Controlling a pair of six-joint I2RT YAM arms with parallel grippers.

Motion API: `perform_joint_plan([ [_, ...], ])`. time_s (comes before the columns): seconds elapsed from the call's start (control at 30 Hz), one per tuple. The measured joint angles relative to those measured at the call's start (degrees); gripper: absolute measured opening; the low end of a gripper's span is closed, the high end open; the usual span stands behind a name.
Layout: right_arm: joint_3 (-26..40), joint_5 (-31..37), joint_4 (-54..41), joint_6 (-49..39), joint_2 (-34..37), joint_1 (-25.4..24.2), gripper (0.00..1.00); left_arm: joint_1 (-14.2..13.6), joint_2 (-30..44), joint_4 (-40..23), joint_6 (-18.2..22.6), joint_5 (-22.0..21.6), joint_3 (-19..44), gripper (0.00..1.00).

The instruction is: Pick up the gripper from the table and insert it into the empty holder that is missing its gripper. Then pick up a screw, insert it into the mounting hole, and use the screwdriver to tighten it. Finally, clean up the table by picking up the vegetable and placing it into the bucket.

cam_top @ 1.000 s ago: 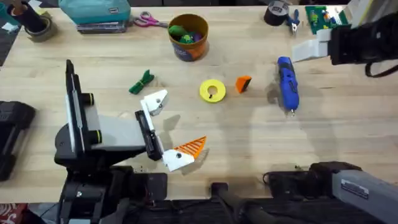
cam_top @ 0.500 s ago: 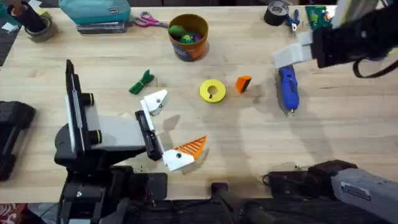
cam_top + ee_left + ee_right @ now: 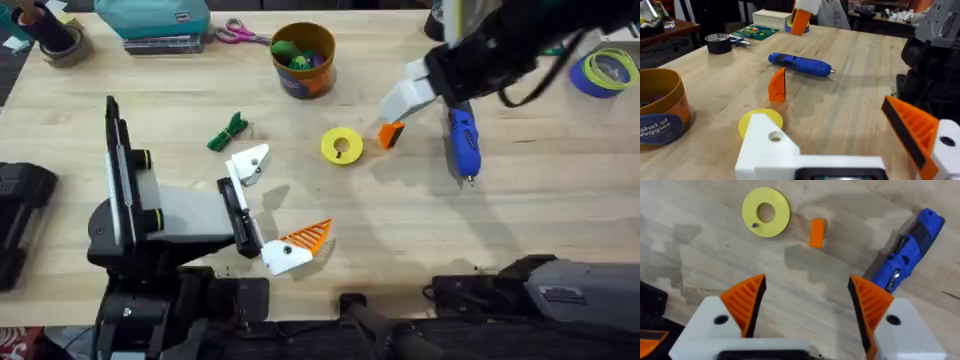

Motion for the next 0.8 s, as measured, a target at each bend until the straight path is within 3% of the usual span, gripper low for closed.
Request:
perform_joint_plan([
  [0.4, -0.5, 0.0, 3.1, 7.1, 9.5, 0.0, 0.995, 0.0, 0.0, 0.0, 0.0, 0.0, 0.0, 0.986],
  [0.8, -10.8, 0.1, 13.5, 7.9, 10.0, -1.2, 0.968, 0.0, 0.0, 0.0, 0.0, 0.0, 0.0, 0.985],
])
